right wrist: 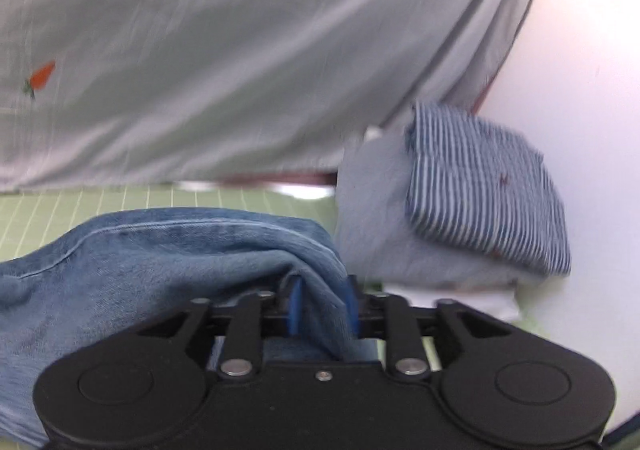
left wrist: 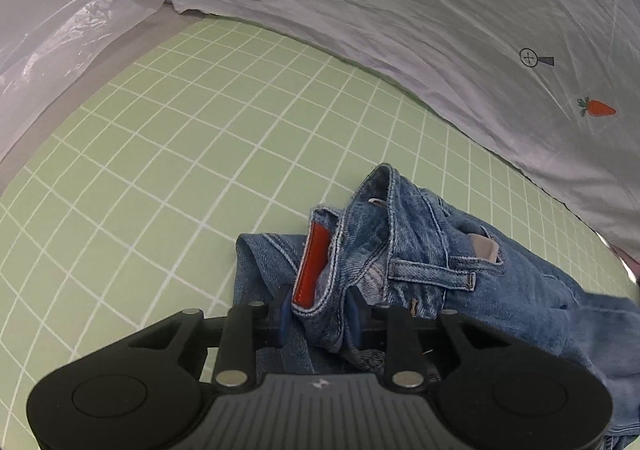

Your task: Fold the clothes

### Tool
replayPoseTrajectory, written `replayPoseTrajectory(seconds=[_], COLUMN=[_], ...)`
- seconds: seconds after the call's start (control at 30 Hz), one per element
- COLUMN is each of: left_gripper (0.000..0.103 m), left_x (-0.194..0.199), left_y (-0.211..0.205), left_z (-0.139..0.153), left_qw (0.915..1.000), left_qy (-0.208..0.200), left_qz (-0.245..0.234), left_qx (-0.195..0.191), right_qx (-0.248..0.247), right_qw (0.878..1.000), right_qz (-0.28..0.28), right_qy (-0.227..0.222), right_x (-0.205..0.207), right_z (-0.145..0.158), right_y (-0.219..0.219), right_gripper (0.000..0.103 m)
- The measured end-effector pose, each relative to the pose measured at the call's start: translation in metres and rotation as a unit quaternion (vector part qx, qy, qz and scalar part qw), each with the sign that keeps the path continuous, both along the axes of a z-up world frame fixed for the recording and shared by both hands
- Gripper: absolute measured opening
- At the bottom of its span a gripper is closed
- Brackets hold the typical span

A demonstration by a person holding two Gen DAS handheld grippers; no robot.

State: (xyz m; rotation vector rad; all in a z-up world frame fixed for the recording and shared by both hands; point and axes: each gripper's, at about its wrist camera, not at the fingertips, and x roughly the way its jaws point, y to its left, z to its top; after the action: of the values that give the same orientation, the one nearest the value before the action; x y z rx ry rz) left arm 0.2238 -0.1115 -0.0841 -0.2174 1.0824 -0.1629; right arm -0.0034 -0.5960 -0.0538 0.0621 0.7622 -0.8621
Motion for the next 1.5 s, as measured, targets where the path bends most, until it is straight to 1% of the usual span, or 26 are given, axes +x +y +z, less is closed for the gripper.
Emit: replayPoseTrajectory(seconds=[0.03,0.07,0.1,0.13,0.17,0.27,0.4,0.43,0.47,0.5,0.53,0.57,0.7,0.77,0.83,0.9,0.93,0.97,1.0,1.03,1.07,1.13,1.17,1.27,1.33,1.5], left_gripper=[0.036,0.038,0.039,0.04,0.041,0.041,0.038,0.033,0.017,0.008,0.003,0.003,0.002,0.002,0.003,0.006,0.012,0.02,0.026,0.043,0.056,0.062,0.063,0.063,0.063,0.065], left_x=[-0.005,-0.009,-0.013,-0.017,-0.021,-0.031,-0.039,-0.039,-0.04,-0.041,-0.042,-0.045,-0.07,-0.088,-0.107,-0.123,-0.129,-0.134,-0.137,-0.14,-0.142,-0.142,-0.141,-0.133,-0.128,-0.105], left_y=[0.002,0.004,0.006,0.009,0.013,0.021,0.014,0.012,0.01,0.007,0.005,0.003,-0.008,-0.018,-0.031,-0.037,-0.035,-0.032,-0.026,-0.019,-0.013,-0.001,0.005,0.022,0.032,0.05], left_z=[0.001,0.002,0.002,0.001,0.001,-0.006,-0.019,-0.021,-0.021,-0.021,-0.021,-0.019,0.01,0.016,0.013,0.01,0.01,0.011,0.014,0.018,0.022,0.031,0.035,0.039,0.04,0.037], left_qw=[1.0,1.0,0.9999,0.9998,0.9996,0.9979,0.9972,0.997,0.9967,0.9965,0.9962,0.9959,0.9944,0.9932,0.9933,0.9929,0.9927,0.9927,0.9936,0.9947,0.9963,0.9983,0.9987,0.9991,0.999,0.9975], left_qy=[-0.003,-0.006,-0.004,0.0,0.006,0.028,0.042,0.043,0.045,0.047,0.049,0.048,0.033,0.038,0.053,0.067,0.07,0.071,0.067,0.062,0.053,0.034,0.029,0.024,0.023,0.023], left_qz=[0.004,0.008,0.011,0.018,0.027,0.042,0.024,0.019,0.015,0.01,0.006,0.002,-0.011,-0.022,-0.034,-0.039,-0.038,-0.036,-0.032,-0.027,-0.021,-0.016,-0.015,-0.019,-0.031,-0.066], left_qx=[-0.001,0.0,0.001,0.0,-0.008,-0.041,-0.058,-0.062,-0.065,-0.069,-0.073,-0.077,-0.1,-0.108,-0.098,-0.09,-0.091,-0.09,-0.085,-0.078,-0.065,-0.045,-0.039,-0.028,-0.021,-0.008], right_qx=[0.007,0.014,0.02,0.027,0.034,0.054,0.074,0.078,0.08,0.081,0.083,0.085,0.091,0.103,0.129,0.146,0.153,0.155,0.155,0.155,0.158,0.172,0.18,0.206,0.217,0.21], right_qw=[1.0,1.0,1.0,0.999,0.999,0.998,0.997,0.997,0.996,0.996,0.996,0.996,0.996,0.995,0.991,0.989,0.988,0.988,0.987,0.987,0.987,0.984,0.982,0.974,0.97,0.964], right_qz=[-0.005,-0.01,-0.015,-0.019,-0.024,-0.029,-0.029,-0.027,-0.026,-0.023,-0.02,-0.017,-0.005,-0.005,-0.006,0.0,0.004,0.009,0.014,0.018,0.022,0.027,0.027,0.024,0.02,-0.009], right_qy=[-0.001,-0.001,-0.002,-0.003,-0.003,-0.005,-0.005,-0.004,-0.005,-0.006,-0.008,-0.011,-0.015,-0.013,-0.016,-0.019,-0.02,-0.021,-0.023,-0.024,-0.028,-0.046,-0.056,-0.088,-0.107,-0.164], right_x=[-0.001,-0.002,-0.003,-0.004,-0.005,-0.014,-0.027,-0.029,-0.032,-0.035,-0.039,-0.042,-0.054,-0.058,-0.061,-0.062,-0.062,-0.061,-0.059,-0.058,-0.056,-0.052,-0.05,-0.044,-0.039,-0.033], right_z=[-0.003,-0.006,-0.009,-0.013,-0.016,-0.029,-0.041,-0.041,-0.04,-0.039,-0.038,-0.036,-0.034,-0.037,-0.041,-0.043,-0.045,-0.045,-0.044,-0.044,-0.043,-0.04,-0.039,-0.035,-0.035,-0.027], right_y=[0.0,0.0,0.0,0.0,0.0,0.018,0.037,0.04,0.043,0.046,0.048,0.052,0.064,0.069,0.071,0.077,0.081,0.086,0.091,0.097,0.102,0.114,0.12,0.14,0.156,0.2], right_gripper=[0.054,0.066,0.074,0.075,0.076,0.079,0.079,0.079,0.079,0.079,0.079,0.079,0.079,0.079,0.079,0.08,0.08,0.083,0.087,0.089,0.092,0.097,0.099,0.099,0.099,0.099])
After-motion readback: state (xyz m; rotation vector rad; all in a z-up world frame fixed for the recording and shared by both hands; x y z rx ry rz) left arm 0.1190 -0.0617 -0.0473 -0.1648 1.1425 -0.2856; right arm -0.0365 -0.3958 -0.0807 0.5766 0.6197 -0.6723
